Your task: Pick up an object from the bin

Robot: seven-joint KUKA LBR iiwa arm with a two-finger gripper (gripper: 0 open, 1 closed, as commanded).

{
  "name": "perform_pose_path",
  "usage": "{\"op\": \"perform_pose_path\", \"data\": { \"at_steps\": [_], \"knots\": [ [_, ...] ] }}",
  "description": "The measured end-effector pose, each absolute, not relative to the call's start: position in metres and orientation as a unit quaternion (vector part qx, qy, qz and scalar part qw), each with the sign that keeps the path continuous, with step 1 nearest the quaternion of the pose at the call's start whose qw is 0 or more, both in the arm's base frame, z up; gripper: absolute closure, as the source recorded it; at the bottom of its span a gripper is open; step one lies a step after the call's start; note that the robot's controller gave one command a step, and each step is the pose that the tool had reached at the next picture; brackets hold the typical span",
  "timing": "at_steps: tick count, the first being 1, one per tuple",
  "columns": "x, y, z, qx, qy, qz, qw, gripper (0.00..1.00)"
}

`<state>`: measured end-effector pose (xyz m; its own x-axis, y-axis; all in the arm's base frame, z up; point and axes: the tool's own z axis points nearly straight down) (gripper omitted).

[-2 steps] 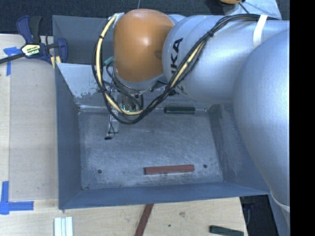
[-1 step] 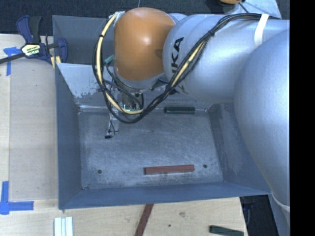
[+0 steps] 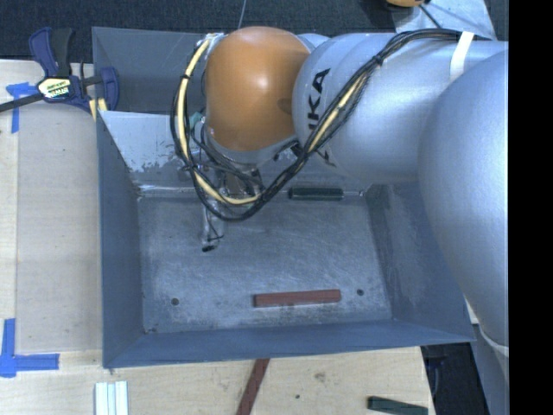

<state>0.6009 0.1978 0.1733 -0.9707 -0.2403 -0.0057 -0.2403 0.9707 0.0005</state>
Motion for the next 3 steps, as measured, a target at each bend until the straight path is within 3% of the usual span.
{"op": "perform_pose_path", "data": {
  "at_steps": [1,2,3],
  "knots": [
    [0.604,0.188,0.101,-0.194,0.981,0.0,0.004,0.0],
    [0.607,0.138,0.089,-0.192,0.981,0.001,-0.002,0.0],
    [0.606,0.112,0.083,-0.216,0.976,-0.002,0.002,0.0]
  ]
}}
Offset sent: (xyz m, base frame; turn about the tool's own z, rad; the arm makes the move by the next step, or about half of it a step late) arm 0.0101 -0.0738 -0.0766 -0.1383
